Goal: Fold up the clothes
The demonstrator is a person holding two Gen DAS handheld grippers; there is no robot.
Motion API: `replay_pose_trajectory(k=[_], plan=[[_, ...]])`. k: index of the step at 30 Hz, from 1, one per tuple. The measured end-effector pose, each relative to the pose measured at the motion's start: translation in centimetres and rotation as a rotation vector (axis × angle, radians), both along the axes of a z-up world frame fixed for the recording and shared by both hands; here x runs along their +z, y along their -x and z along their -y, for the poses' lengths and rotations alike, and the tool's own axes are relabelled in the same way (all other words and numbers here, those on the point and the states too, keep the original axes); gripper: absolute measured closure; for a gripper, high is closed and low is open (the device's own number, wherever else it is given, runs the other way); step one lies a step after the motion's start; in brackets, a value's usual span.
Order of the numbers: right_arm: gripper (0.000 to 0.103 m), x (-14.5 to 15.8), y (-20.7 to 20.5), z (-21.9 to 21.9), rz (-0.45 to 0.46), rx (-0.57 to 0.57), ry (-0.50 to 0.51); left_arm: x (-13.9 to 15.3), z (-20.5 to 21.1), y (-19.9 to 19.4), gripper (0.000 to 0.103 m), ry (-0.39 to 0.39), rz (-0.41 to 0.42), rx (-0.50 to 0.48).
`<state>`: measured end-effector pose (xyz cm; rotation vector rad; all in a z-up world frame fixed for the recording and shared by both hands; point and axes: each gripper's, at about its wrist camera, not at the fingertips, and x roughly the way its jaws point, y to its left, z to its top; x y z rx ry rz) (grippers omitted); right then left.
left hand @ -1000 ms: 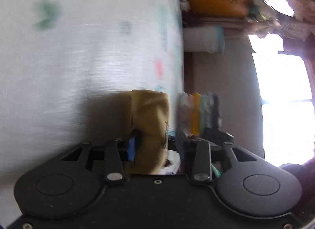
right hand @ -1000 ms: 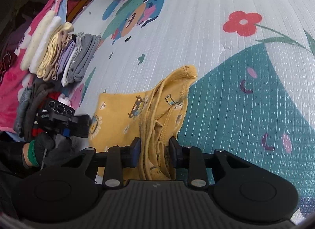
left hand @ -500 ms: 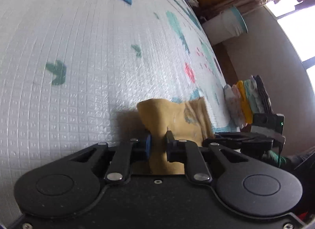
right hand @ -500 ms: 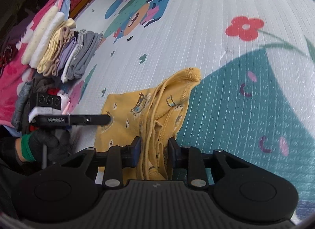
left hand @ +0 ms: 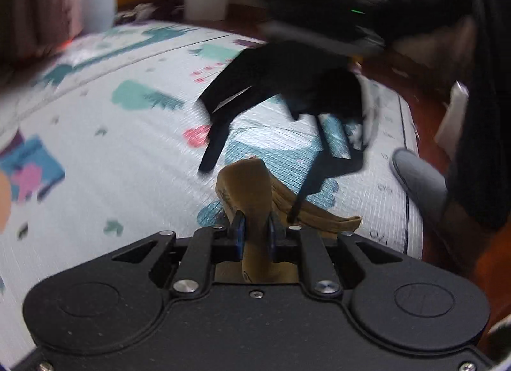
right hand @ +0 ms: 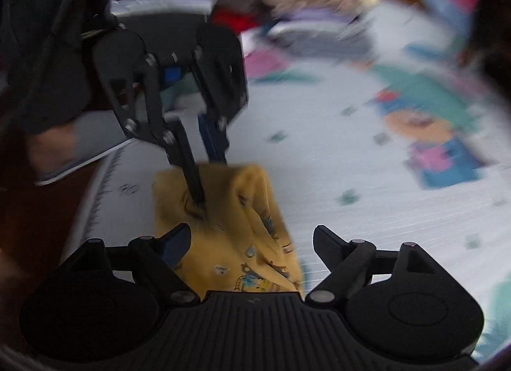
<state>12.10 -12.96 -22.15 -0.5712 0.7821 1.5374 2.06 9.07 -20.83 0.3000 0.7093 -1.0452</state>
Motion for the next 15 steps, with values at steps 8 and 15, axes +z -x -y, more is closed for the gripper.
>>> replay_pose_trajectory(k=[8,15], plan=[[0.066,-1.1,-1.3,-0.1,-0.19,-0.055,-0.012,-1.7,0.7,-4.0,0.029,0.076,-0.173,0.103],[0.075,0.1,-0.8,1.5,-0.16,-0.131,-0.088,-5.8,0.0,-6.6,0.025,0.207,-0.396,0.147]])
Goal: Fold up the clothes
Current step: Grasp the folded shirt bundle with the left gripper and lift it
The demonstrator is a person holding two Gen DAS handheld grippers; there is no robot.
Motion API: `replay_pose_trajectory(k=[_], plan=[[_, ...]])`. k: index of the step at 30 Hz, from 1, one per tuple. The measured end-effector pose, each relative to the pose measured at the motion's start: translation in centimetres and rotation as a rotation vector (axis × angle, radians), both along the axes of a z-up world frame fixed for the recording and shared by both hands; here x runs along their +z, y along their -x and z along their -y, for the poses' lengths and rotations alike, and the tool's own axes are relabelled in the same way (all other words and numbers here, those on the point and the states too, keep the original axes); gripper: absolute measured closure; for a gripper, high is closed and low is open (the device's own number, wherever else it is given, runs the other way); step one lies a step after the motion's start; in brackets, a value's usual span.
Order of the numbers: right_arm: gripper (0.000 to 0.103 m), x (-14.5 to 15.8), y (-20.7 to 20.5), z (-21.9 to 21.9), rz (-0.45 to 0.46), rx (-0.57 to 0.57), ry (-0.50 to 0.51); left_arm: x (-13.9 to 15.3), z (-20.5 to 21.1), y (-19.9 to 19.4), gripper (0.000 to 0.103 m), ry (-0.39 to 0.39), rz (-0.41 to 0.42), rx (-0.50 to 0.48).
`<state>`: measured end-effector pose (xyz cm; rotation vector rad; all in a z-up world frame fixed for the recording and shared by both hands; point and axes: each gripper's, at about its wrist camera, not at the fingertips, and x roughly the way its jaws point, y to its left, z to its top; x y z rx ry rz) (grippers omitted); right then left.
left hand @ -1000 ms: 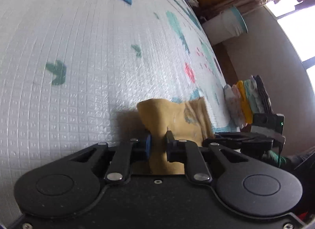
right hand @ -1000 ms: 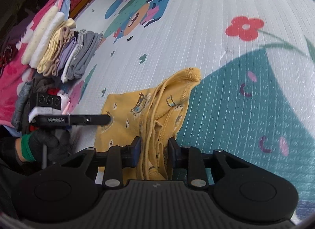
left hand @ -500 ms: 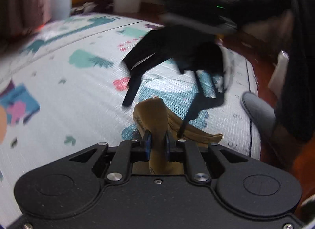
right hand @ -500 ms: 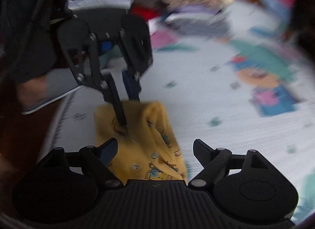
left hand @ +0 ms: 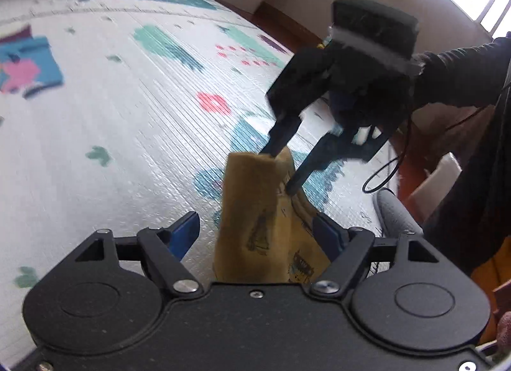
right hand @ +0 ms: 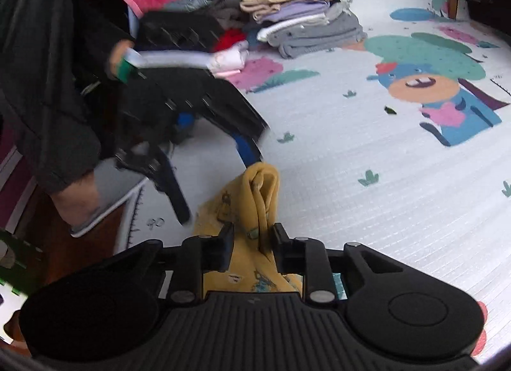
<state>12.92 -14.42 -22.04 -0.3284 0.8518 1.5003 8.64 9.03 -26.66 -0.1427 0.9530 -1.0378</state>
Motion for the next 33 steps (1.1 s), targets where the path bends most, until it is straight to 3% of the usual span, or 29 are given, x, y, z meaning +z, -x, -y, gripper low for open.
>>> replay_pose_trajectory(k=[3,6,10,14,15,18,20,23,25,29,31,33], plan=[[0.075,0.3,0.0,0.1,0.001,0.004,-0.014,-1.8,1.0,-1.2,0.033,0.067,-0.102,-0.062],[0.075,0.3,-0.3,0.5,-0.022,-0.028,-0.021,-3.3,1.9,-2.2,0.078,0.068,-0.205,-0.049],[0.075,2.2,-1.1,2.8,-0.038,-0.169,-0.01,-4.0,0.4,-1.7,0.083,0.088,-0.35,0.066],[0.07,7.9,-1.9,6.0,0.048,-0.3,0.056,-2.2,-3.2,-0.3,0.084,0.124,-0.426,0.265],[0.063,9.9,-2.1,6.5,0.078,-0.326,0.068,-1.5,-4.3,0.0,0.084,0.133,-0.421,0.322],[0.061,16.3,-2.3,6.7,0.143,-0.369,0.08,1.1,-7.6,1.1,0.085,0.139,-0.371,0.514],[0.056,20.8,-1.3,5.6,0.227,-0.383,0.082,3.3,-9.7,1.6,0.085,0.115,-0.321,0.639],[0.045,27.6,1.3,3.0,0.344,-0.425,0.07,6.7,-12.0,1.0,0.085,0.048,-0.269,0.749],[0.036,31.1,2.8,1.8,0.329,-0.489,0.016,9.4,-12.9,-0.3,0.085,-0.029,-0.24,0.78],[0.029,34.9,6.8,1.9,0.143,-0.571,-0.147,16.1,-15.6,-2.0,0.085,-0.096,-0.148,0.849],[0.02,35.4,8.8,2.5,0.11,-0.572,-0.195,19.2,-17.2,-2.0,0.085,-0.062,-0.111,0.916],[0.019,35.5,10.4,2.9,0.177,-0.54,-0.163,22.1,-19.4,-1.0,0.085,0.02,-0.074,0.999]])
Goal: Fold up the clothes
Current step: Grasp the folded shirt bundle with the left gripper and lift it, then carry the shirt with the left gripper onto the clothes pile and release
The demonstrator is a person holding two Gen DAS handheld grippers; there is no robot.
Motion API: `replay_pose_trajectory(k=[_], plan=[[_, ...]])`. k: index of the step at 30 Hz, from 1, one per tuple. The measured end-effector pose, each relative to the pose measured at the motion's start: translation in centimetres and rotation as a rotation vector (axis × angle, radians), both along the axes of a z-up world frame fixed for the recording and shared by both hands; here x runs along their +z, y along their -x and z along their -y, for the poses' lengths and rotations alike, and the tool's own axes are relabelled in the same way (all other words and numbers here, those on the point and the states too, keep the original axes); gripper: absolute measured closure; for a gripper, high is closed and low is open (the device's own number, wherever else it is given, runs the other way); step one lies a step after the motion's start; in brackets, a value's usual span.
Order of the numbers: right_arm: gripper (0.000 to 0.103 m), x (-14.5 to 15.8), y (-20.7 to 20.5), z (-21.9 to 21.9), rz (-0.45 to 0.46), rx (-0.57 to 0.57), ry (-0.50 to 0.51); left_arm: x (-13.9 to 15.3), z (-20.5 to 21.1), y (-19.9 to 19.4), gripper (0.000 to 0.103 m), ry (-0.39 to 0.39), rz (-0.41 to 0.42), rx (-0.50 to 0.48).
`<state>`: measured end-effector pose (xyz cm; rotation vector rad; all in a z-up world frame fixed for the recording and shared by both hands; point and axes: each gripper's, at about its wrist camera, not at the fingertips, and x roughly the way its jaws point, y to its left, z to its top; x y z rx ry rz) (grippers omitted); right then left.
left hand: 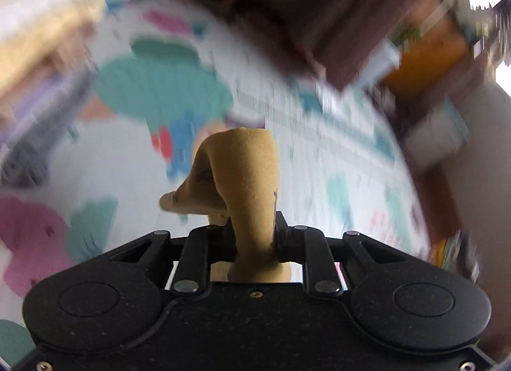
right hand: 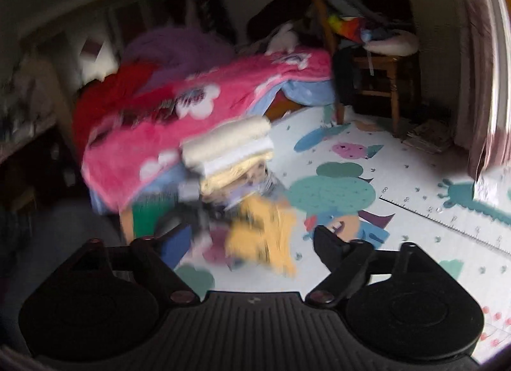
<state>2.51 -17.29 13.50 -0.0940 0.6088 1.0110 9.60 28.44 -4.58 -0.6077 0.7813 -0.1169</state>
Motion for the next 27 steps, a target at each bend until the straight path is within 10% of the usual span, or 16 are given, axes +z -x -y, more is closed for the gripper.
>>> replay_pose_trajectory(k=[6,11,15,19,27], plan=[[0.019,-1.5,-1.1,2.5,-0.089,-0.093,0.013,6.9,-9.4,9.5,0.085,0.218,0.323,0.319],[0.019,-2.5,-2.1,3.0,-0.143,-0.121,0.008,2.5,-15.4,21.7,0.084,0.407,0.536,0.796],[0.019,-3.0,-2.0,2.5,-0.165,-0.115,0.015,-6.3,-16.1,26.1,0.07,0.448,0.24,1.228],[0.018,-2.9,-1.5,1.5,-0.157,-0.091,0.026,-8.3,-14.4,27.2,0.042,0.437,0.316,1.248],[0.018,-2.4,-1.7,0.0,-0.161,-0.075,0.023,-6.9,-11.3,27.5,0.025,0.597,0.192,1.169]])
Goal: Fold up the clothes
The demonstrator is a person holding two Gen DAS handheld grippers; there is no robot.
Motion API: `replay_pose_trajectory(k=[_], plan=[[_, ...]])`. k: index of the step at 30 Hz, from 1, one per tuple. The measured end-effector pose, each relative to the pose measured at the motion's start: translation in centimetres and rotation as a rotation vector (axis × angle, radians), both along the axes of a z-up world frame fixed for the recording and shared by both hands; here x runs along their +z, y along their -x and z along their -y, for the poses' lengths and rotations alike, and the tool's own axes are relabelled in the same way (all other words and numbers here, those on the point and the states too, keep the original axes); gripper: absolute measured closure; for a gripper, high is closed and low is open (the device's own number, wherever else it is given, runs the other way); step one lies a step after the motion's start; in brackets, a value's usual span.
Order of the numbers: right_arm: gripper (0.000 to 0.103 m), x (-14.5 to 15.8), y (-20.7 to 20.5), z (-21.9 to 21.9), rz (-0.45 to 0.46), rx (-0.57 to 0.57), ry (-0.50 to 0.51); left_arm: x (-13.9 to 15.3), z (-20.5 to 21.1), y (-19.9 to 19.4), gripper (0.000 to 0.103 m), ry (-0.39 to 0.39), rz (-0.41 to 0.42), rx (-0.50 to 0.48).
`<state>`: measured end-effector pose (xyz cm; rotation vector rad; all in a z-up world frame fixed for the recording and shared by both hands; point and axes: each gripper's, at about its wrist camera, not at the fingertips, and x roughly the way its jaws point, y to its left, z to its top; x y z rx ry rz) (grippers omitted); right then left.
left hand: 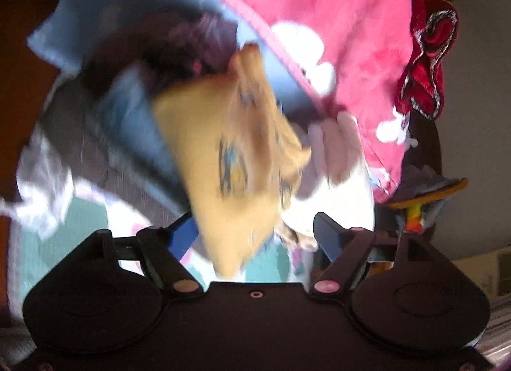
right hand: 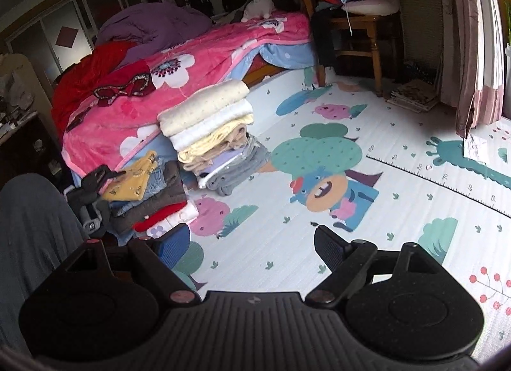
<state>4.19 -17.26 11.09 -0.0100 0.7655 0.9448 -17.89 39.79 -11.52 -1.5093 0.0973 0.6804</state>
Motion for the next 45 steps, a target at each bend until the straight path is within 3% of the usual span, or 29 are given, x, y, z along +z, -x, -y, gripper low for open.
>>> replay_pose_trajectory(k=[1,2,3,4,5,8,11,13,15,17,20,22,23,27,29,32,35,37,38,42,45], plan=[[0.018,0.2,0.0,-0.1,0.006,0.001,-0.005,0.7,-0.6,-0.5,0.026,-0.03,-0.017,-0.024],[0.018,0.4,0.1,-0.2,0.012,0.003,-0.009,1.1,-0.9,-0.6,0.036,-0.078,-0.028,-0.026],[0.018,0.6,0.2,-0.2,0.019,0.007,-0.011,1.1,-1.4,-0.6,0.049,-0.113,-0.036,-0.028],[0.018,0.7,0.4,-0.3,0.025,0.012,-0.012,0.9,-1.9,-0.7,0.068,-0.116,-0.037,-0.029],[0.018,0.8,0.5,-0.3,0.031,0.017,-0.012,0.8,-2.4,-0.7,0.075,-0.107,-0.036,-0.029],[0.018,0.7,0.6,-0.5,0.037,0.03,0.002,2.2,-2.6,-0.9,0.082,-0.124,0.016,-0.034],[0.018,0.2,0.5,-0.5,0.022,0.036,0.011,4.1,-3.1,-0.9,0.082,-0.185,0.134,0.023],[0.018,-0.3,0.3,-0.7,0.004,0.038,0.018,2.6,-3.2,-2.0,0.08,-0.104,0.047,-0.007],[0.018,-0.5,0.1,-0.8,-0.003,0.045,0.024,0.0,-2.5,-3.2,0.062,0.064,-0.077,-0.085],[0.018,-0.4,0.0,-0.8,-0.002,0.044,0.021,-0.7,-1.1,-3.6,0.044,0.084,-0.049,-0.121],[0.018,0.3,0.0,-0.5,-0.004,0.053,-0.007,0.3,0.1,-5.3,0.041,0.062,0.029,-0.241],[0.013,0.8,0.2,-0.5,0.008,0.059,-0.02,3.1,0.3,-7.4,0.041,-0.01,0.082,-0.349],[0.012,1.0,0.2,-0.4,0.018,0.055,-0.026,5.1,0.4,-8.6,0.036,-0.067,0.122,-0.401],[0.007,2.3,0.2,0.0,0.025,0.039,-0.072,16.0,2.2,-14.3,0.019,-0.316,0.298,-0.621],[0.003,2.9,0.2,0.1,0.022,0.044,-0.092,21.4,4.6,-16.7,0.011,-0.419,0.33,-0.727],[0.0,3.8,0.8,0.1,0.064,0.004,-0.087,28.7,9.5,-19.0,0.0,-0.594,0.287,-0.874],[0.0,4.1,0.6,0.6,0.061,-0.097,-0.101,33.2,16.4,-18.7,0.0,-0.83,0.184,-0.936],[0.0,3.9,0.3,1.6,0.038,-0.182,-0.122,33.5,21.6,-18.1,0.0,-0.965,0.076,-0.906],[0.0,3.8,0.2,2.2,0.023,-0.222,-0.132,32.7,24.1,-18.0,0.0,-0.995,0.014,-0.907],[0.0,2.0,0.2,3.8,-0.015,-0.39,-0.114,26.2,32.2,-19.0,0.0,-1.032,-0.178,-1.095],[0.0,0.2,0.2,4.3,-0.04,-0.51,-0.061,21.8,36.1,-18.8,0.0,-1.082,-0.299,-1.173]])
